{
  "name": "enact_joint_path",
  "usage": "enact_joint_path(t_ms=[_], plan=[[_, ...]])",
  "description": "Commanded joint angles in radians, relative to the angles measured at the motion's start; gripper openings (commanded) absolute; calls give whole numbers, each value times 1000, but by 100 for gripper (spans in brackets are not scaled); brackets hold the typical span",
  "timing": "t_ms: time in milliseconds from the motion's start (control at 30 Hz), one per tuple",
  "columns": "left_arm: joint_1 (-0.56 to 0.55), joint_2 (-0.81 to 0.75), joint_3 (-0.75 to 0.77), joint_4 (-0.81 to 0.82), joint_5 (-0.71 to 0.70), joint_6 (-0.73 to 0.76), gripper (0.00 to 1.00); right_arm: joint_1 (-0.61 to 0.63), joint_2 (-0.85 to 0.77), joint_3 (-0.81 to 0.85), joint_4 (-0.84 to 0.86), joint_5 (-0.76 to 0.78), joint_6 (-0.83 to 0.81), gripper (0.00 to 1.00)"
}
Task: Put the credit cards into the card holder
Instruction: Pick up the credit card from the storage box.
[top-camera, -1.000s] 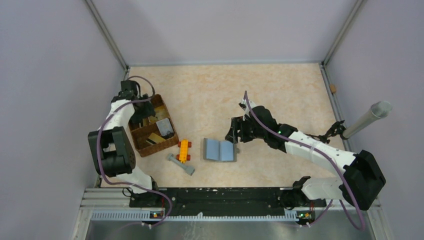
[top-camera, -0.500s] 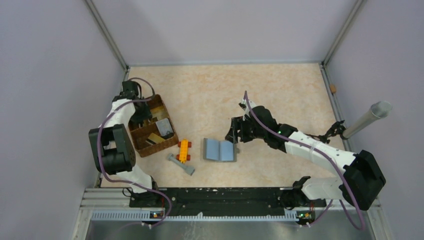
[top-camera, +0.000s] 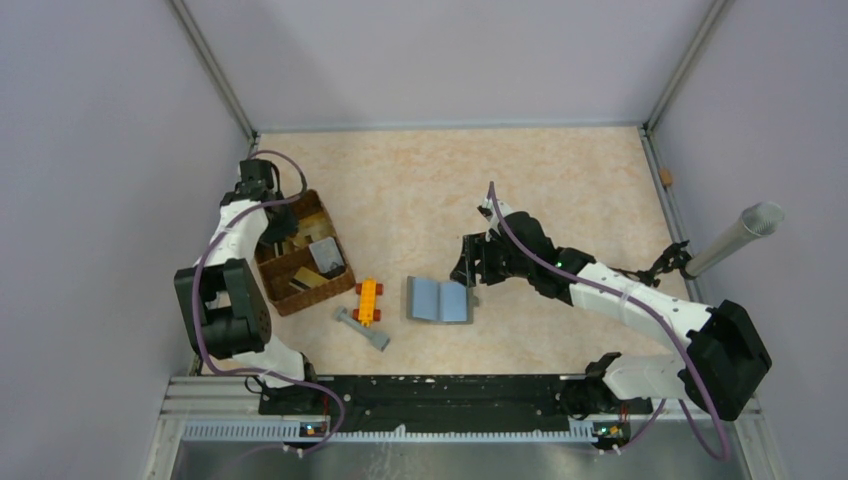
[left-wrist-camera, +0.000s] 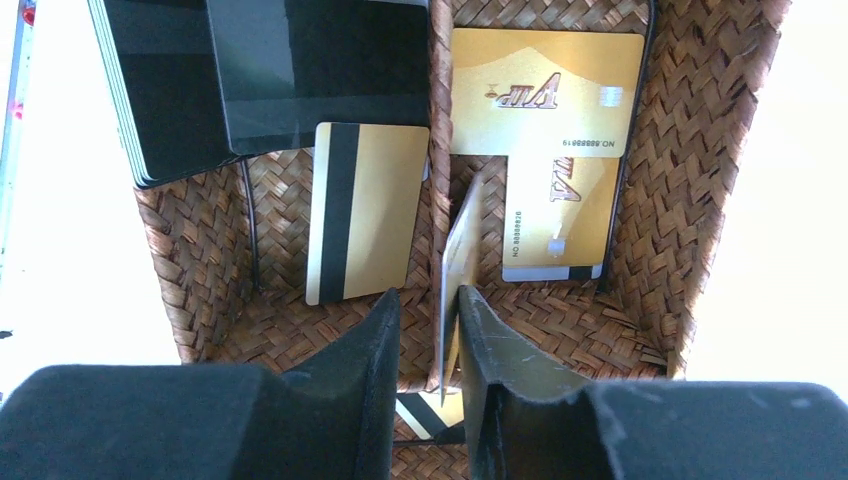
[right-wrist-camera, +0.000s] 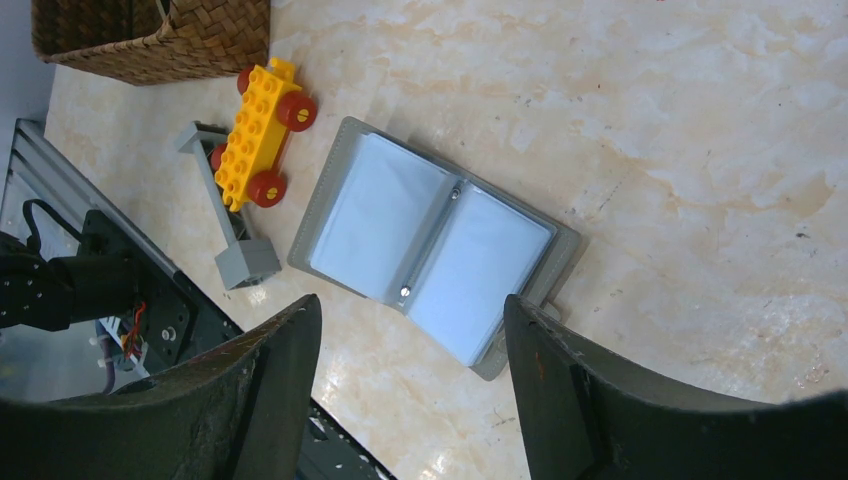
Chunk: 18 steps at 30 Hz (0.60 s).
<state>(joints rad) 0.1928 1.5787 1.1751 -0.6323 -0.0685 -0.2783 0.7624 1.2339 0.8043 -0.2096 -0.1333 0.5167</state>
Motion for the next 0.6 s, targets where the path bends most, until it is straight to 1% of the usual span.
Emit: enact_joint_path(t_ms=[0,67,167,433,567], plan=[[5,-49,-3,-4,-38,7,26,-10,3,15,29,-5,2,66],[5,-55,-8,1,-39,7,21,-11,2,15,29,-5,2,66],[5,-57,-12,0,-39,7,18,-11,6,14,31,-7,2,66],[5,-84,-11,-16,-50,1,17,-11,7,16,26,-9,2,66],[4,-91,-17,-18,-53,2,13,-10,10,16,28,-11,2,66]])
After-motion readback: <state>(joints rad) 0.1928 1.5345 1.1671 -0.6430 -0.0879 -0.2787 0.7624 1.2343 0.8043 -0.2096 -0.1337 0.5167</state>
